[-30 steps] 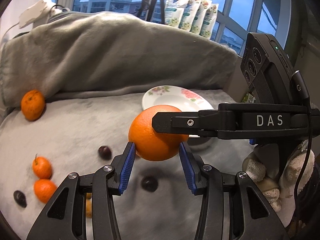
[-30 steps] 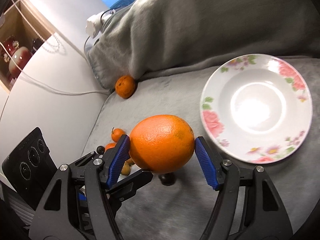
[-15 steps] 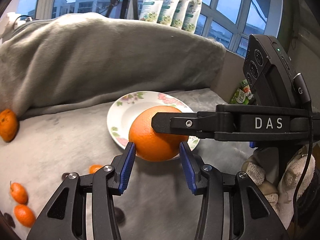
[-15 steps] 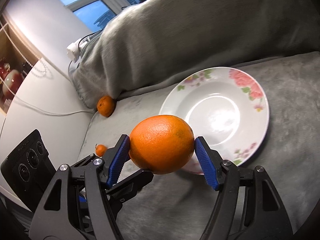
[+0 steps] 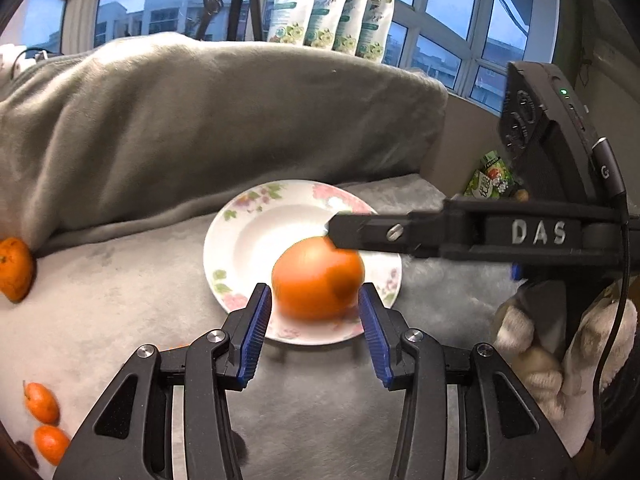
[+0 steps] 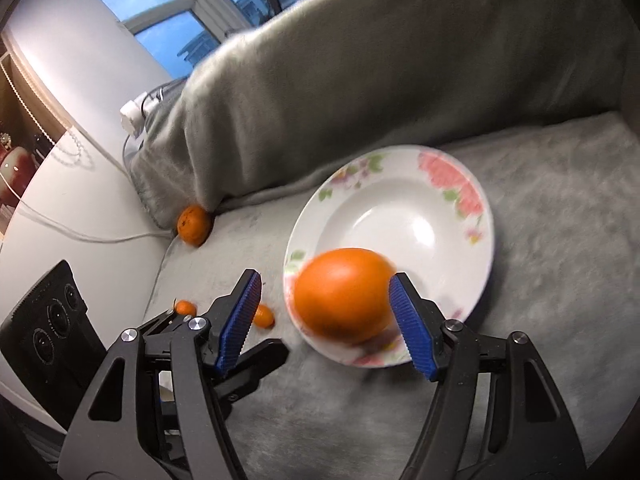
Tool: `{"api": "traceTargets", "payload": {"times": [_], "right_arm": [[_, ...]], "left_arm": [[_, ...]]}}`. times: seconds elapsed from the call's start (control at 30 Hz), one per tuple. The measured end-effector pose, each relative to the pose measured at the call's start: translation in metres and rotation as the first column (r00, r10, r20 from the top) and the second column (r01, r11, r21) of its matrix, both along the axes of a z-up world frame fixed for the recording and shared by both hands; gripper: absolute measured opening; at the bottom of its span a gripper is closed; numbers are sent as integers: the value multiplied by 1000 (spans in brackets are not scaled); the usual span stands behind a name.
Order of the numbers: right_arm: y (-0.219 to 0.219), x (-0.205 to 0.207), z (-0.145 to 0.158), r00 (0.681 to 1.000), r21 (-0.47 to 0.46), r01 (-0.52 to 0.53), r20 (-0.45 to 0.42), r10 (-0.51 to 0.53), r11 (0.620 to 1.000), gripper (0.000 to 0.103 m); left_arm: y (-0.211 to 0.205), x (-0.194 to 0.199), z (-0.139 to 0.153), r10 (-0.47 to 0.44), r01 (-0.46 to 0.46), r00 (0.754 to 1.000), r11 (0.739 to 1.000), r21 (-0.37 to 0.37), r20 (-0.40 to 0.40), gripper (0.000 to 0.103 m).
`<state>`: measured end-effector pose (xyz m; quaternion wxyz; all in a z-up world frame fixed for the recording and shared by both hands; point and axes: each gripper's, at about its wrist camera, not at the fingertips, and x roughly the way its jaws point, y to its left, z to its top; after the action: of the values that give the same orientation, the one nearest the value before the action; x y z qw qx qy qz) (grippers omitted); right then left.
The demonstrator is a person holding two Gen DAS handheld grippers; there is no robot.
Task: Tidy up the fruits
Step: 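Carry the large orange over the floral plate and lower it, then open the left gripper to release the orange and withdraw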
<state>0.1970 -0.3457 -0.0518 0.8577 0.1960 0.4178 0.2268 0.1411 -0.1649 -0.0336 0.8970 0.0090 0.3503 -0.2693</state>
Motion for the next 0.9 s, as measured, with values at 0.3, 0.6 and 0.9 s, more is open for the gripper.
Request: {"api": "traceTargets", "payload": {"times": [0.3, 0.6, 0.9], "right_arm": [[-9, -6, 12, 998, -39, 43, 47, -41, 998, 73], [0, -24, 22, 992, -133, 49, 121, -33, 990, 86], [20, -38, 30, 981, -193, 25, 196, 13, 981, 87]], "left_arm": [[14, -9, 6, 30, -30, 999, 1000, 10, 17, 50], [31, -18, 8, 77, -77, 997, 997, 8, 23, 75], [74, -32, 7, 164, -165, 986, 986, 28, 37, 75]]}}
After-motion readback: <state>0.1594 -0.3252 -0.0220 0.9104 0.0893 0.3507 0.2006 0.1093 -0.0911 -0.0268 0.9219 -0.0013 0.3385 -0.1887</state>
